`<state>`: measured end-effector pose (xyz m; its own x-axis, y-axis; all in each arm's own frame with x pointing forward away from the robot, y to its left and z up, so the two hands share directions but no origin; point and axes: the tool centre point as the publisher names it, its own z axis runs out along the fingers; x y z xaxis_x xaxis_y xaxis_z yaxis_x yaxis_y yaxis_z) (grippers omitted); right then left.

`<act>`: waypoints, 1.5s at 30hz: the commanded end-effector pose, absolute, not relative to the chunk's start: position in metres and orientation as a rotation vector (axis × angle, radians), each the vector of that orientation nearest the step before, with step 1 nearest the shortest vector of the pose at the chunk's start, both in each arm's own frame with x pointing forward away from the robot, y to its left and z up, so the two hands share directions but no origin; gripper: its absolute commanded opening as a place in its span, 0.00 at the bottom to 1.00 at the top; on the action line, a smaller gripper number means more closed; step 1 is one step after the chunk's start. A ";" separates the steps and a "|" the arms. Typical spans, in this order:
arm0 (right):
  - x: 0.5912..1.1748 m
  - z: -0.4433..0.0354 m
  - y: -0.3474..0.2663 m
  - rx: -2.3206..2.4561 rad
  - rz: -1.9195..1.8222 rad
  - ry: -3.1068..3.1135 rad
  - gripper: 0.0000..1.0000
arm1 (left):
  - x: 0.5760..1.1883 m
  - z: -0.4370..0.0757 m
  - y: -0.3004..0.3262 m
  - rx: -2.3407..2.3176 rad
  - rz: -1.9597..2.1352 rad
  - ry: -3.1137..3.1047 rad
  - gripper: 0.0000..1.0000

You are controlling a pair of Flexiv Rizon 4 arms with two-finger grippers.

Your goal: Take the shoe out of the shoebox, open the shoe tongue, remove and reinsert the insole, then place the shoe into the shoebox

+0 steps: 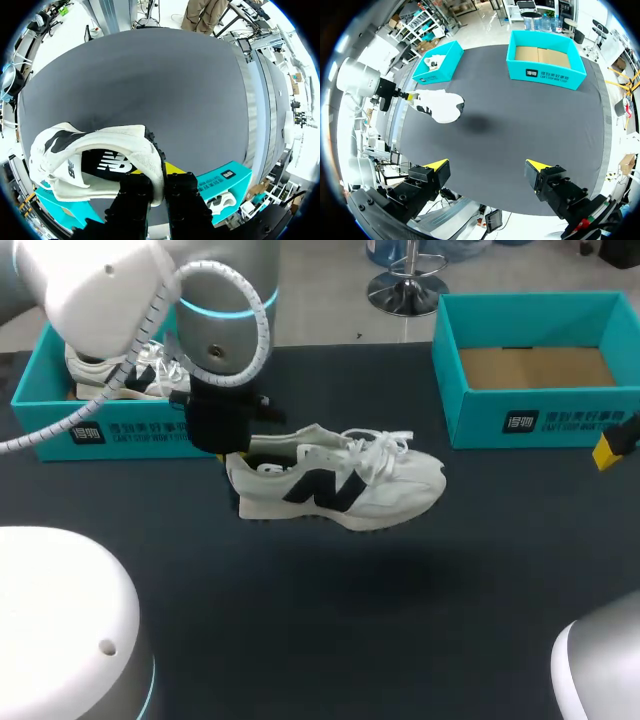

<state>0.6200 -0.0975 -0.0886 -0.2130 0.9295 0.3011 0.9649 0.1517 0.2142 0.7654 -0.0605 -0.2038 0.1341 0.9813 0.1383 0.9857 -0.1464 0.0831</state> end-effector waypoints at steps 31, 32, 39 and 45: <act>0.623 -0.087 -0.097 -1.905 -0.545 -2.307 1.00 | 0.788 -0.335 -0.092 -2.155 -0.336 -2.053 0.00; 0.623 -0.087 -0.097 -1.905 -0.545 -2.307 1.00 | 0.787 -0.338 -0.093 -2.165 -0.332 -2.048 0.00; 0.623 -0.087 -0.097 -1.905 -0.545 -2.307 1.00 | 0.787 -0.350 -0.091 -2.120 -0.323 -2.046 1.00; 0.623 -0.087 -0.097 -1.905 -0.545 -2.307 1.00 | 0.785 -0.328 -0.080 -2.112 -0.256 -2.110 1.00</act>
